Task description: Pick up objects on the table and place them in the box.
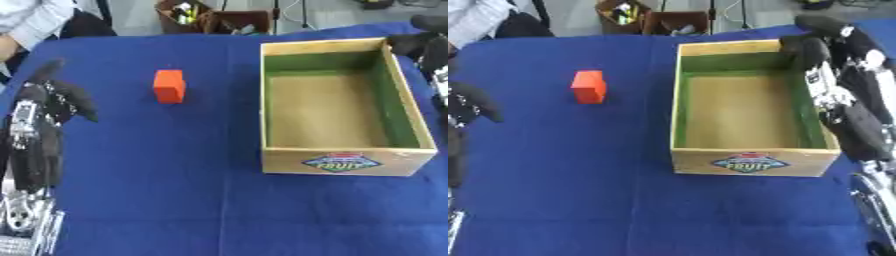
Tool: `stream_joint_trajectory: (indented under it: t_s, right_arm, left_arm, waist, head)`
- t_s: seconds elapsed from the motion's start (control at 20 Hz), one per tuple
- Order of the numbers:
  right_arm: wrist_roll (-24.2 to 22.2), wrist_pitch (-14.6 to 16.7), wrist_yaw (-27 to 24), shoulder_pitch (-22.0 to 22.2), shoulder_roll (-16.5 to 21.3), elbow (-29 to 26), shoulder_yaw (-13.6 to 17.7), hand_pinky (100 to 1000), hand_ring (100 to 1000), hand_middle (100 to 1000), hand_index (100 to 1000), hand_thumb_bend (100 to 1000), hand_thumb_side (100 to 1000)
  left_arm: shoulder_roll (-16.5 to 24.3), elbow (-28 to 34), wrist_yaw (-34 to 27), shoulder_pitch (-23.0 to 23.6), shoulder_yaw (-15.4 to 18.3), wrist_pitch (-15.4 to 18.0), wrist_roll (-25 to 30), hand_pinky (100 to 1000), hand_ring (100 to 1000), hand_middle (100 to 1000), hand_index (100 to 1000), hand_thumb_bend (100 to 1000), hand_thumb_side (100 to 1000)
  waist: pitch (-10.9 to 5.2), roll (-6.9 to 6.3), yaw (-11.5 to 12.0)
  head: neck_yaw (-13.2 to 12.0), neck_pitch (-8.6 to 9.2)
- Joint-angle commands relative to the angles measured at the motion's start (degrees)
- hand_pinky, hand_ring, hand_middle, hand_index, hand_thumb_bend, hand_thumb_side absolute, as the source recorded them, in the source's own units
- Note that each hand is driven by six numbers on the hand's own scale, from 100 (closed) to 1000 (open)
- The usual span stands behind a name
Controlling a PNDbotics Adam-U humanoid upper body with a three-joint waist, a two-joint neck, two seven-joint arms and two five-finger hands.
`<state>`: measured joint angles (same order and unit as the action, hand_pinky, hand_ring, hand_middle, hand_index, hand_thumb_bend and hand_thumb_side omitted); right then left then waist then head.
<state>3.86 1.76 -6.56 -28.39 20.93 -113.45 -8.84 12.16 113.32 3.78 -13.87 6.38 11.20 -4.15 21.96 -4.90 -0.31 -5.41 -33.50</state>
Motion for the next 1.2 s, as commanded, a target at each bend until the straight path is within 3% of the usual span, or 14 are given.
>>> stream_joint_trajectory:
  t_s: [0.05, 0.45, 0.7, 1.2]
  right_arm:
    - [0.1, 0.0, 0.3, -0.5, 1.2, -1.1, 0.2, 929, 812, 591, 816, 100, 531]
    - [0.0, -0.1, 0.3, -0.3, 1.7, -1.1, 0.2, 932, 813, 591, 817, 100, 534]
    - [-0.2, -0.2, 0.3, 0.0, 1.9, -1.1, 0.0, 933, 814, 590, 817, 100, 534]
    - [-0.7, -0.6, 0.2, 0.4, 2.5, -1.1, -0.4, 934, 814, 590, 817, 100, 537]
  left_arm:
    - [4.7, 1.3, 2.4, -1.4, 1.2, -0.2, -1.5, 436, 501, 515, 865, 100, 1000]
    - [15.0, 0.8, 6.1, -7.5, 0.5, -3.9, -0.7, 445, 518, 549, 882, 100, 1000]
    - [21.5, -3.5, 8.5, -12.1, -0.1, -5.2, 1.6, 464, 545, 579, 901, 103, 989]
    - [32.7, -18.3, 15.0, -22.3, -3.2, -2.1, 14.9, 551, 633, 677, 936, 163, 970]
  waist:
    - [-0.92, 0.00, 0.0]
    - [-0.40, -0.15, -0.2]
    - [-0.29, -0.45, -0.5]
    - [-0.93, -1.26, -1.6]
  head:
    - [0.1, 0.15]
    - [-0.5, 0.38]
    - [-0.4, 0.43]
    - [-0.6, 0.00]
